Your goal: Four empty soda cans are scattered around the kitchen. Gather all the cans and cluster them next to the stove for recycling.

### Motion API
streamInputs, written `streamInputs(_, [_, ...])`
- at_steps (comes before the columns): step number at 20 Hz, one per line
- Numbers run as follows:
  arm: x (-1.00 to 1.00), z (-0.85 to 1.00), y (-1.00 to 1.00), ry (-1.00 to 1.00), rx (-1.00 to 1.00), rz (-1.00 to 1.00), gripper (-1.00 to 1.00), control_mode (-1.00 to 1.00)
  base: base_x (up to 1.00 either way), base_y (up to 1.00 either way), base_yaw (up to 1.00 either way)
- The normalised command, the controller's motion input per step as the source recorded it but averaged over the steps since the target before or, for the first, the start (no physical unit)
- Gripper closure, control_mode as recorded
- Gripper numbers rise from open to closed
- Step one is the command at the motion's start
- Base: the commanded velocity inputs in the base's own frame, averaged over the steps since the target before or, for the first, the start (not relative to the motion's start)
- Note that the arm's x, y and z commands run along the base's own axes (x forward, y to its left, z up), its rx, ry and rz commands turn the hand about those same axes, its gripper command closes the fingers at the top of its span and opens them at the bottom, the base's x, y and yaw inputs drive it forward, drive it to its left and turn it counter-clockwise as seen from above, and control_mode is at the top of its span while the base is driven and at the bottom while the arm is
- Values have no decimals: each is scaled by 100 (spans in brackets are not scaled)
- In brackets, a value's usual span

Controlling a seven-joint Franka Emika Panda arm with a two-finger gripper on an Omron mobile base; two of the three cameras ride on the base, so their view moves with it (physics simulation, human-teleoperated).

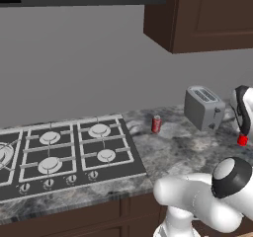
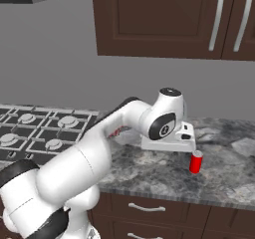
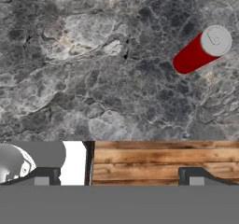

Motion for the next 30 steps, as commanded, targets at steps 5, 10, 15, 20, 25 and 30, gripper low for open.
streamInputs(5, [24, 0, -45, 0, 0, 0, -100, -100, 0, 0, 0])
streamInputs(10, [37, 0, -43, 2, 1, 0, -100, -100, 0, 0, 0])
streamInputs(15, [34, 0, -34, 3, 1, 0, -100, -100, 0, 0, 0])
streamInputs(20, [19, -2, -27, 2, 1, 0, -100, -100, 0, 0, 0])
streamInputs(25, [19, -5, -7, 1, 0, 0, -100, -100, 0, 0, 0])
streamInputs(30, [5, -19, 0, 0, 0, 0, -100, -100, 0, 0, 0])
